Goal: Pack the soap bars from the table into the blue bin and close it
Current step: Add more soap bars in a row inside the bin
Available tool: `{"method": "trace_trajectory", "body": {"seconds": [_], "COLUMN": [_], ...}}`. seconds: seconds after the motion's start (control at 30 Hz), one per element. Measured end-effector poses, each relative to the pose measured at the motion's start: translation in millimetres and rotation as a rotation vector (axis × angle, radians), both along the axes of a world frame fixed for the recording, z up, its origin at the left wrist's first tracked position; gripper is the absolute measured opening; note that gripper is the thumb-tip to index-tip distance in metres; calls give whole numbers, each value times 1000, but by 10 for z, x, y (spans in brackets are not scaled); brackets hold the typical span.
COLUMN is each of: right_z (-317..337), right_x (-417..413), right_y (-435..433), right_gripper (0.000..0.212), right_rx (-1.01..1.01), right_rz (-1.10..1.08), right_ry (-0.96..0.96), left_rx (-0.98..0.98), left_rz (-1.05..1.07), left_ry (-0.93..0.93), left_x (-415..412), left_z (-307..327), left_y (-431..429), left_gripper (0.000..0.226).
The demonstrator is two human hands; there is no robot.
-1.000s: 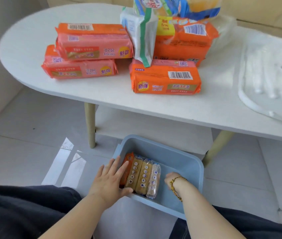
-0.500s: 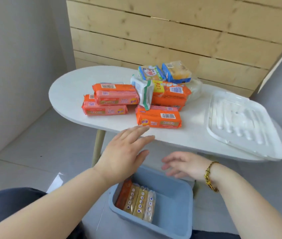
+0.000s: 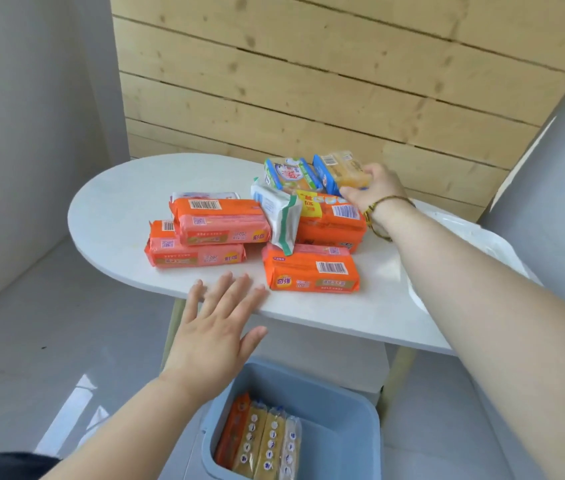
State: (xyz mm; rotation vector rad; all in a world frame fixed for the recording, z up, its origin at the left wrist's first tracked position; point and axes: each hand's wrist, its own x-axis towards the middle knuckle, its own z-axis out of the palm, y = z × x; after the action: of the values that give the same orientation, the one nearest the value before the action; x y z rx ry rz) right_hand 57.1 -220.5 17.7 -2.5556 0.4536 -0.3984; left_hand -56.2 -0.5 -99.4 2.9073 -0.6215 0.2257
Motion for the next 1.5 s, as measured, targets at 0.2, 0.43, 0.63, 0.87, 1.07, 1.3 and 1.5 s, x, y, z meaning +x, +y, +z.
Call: {"method": "trace_trajectory", "body": {"seconds": [0.2, 0.43, 0.63, 0.87, 1.07, 1.3, 1.5], "right_z": [-58, -158, -198, -8, 174, 65, -349], "right_x": [621, 754, 616, 207, -420, -1577, -2268], "right_y": [-9, -2, 27, -74, -144, -152, -129], "right_gripper": [86, 78, 68, 63, 63, 61, 51], "right_rx": [-82, -88, -3, 5, 167, 309, 471], "right_rz": [-109, -169, -178, -155, -16, 309, 458], "right_ry": [183, 159, 53, -99, -229, -207, 37], "left_rx": [-44, -44, -18, 33, 64, -33, -212], "left_rz": [16, 9, 25, 44, 32, 8, -25], "left_ry": [57, 44, 53, 27, -20, -59, 100], "left_x": [57, 81, 70, 18, -80, -284, -498], "left_z": [-25, -67, -17, 11, -5, -66, -426], "left_y": [-61, -68, -73, -79, -48, 29, -56], "left_gripper": [66, 64, 67, 72, 74, 80, 77]}}
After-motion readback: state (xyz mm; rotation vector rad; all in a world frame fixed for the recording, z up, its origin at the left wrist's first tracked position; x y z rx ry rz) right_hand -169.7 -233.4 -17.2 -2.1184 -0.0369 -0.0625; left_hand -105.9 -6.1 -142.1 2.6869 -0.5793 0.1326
